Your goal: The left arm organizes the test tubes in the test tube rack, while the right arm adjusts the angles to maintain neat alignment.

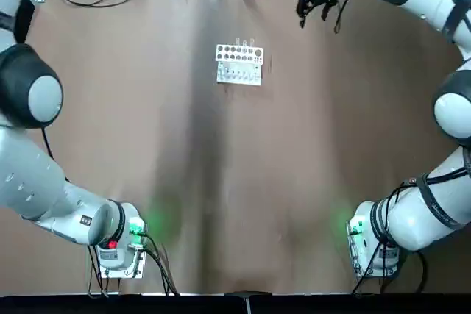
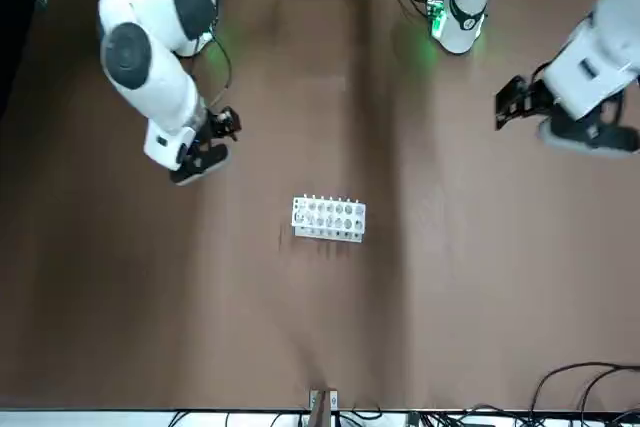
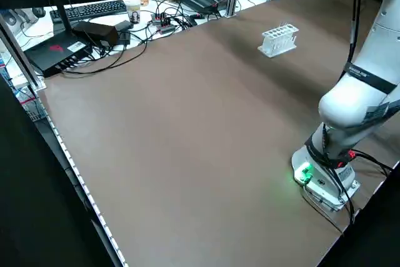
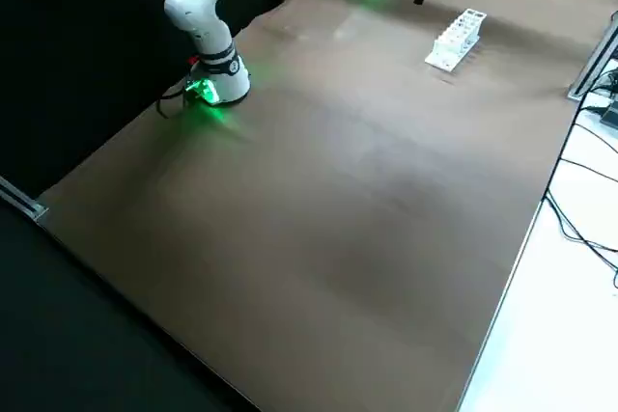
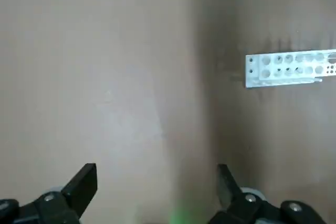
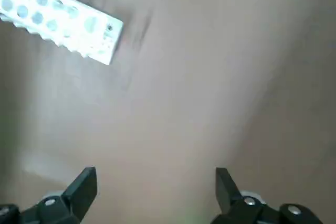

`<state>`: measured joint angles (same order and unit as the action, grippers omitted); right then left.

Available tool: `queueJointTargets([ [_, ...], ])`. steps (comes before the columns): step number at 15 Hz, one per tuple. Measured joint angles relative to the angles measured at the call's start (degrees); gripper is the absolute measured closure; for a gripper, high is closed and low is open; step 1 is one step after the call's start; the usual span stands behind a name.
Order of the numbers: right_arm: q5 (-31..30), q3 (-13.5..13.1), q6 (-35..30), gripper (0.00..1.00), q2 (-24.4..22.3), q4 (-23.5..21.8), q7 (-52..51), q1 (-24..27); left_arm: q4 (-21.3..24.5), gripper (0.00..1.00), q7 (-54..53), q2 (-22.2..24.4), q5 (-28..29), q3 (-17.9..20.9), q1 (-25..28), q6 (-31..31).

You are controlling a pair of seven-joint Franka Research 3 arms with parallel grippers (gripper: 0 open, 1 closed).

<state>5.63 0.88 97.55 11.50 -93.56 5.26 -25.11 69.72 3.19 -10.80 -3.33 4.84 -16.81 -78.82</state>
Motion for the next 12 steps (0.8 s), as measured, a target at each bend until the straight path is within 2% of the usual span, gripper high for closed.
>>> queueJointTargets([
  [1, 0.32, 0.02, 1.32, 0.03, 0.99, 0.36, 2.21, -1.10, 0.90, 0.00, -1.39, 1.44, 0.00, -0.67, 1.89, 0.51],
  [4, 0.55, 0.00, 5.71, 0.31, 4.40, 2.22, 10.49, -4.54, 5.96, 0.00, -5.35, 6.00, 0.00, -5.34, 10.18, 0.85],
  [7, 0.61, 0.01, 11.39, 0.61, 8.73, 4.90, 18.82, -7.53, 9.99, 0.00, -6.40, 7.42, 0.07, -15.10, 21.43, -0.58],
  [8, 0.62, 0.01, 12.53, 0.70, 10.42, 5.99, 20.63, -8.43, 10.94, 0.00, -6.41, 7.40, 0.87, -17.00, 23.34, -1.23],
  [11, 0.64, 0.01, 15.68, 0.97, 15.80, 9.54, 25.93, -10.90, 13.19, 0.00, -6.19, 7.46, 4.95, -18.40, 23.21, -3.53],
  [12, 0.64, 0.01, 17.53, 0.97, 17.46, 10.58, 27.40, -11.57, 13.54, 0.00, -6.01, 7.46, 5.30, -18.65, 22.89, -3.91],
])
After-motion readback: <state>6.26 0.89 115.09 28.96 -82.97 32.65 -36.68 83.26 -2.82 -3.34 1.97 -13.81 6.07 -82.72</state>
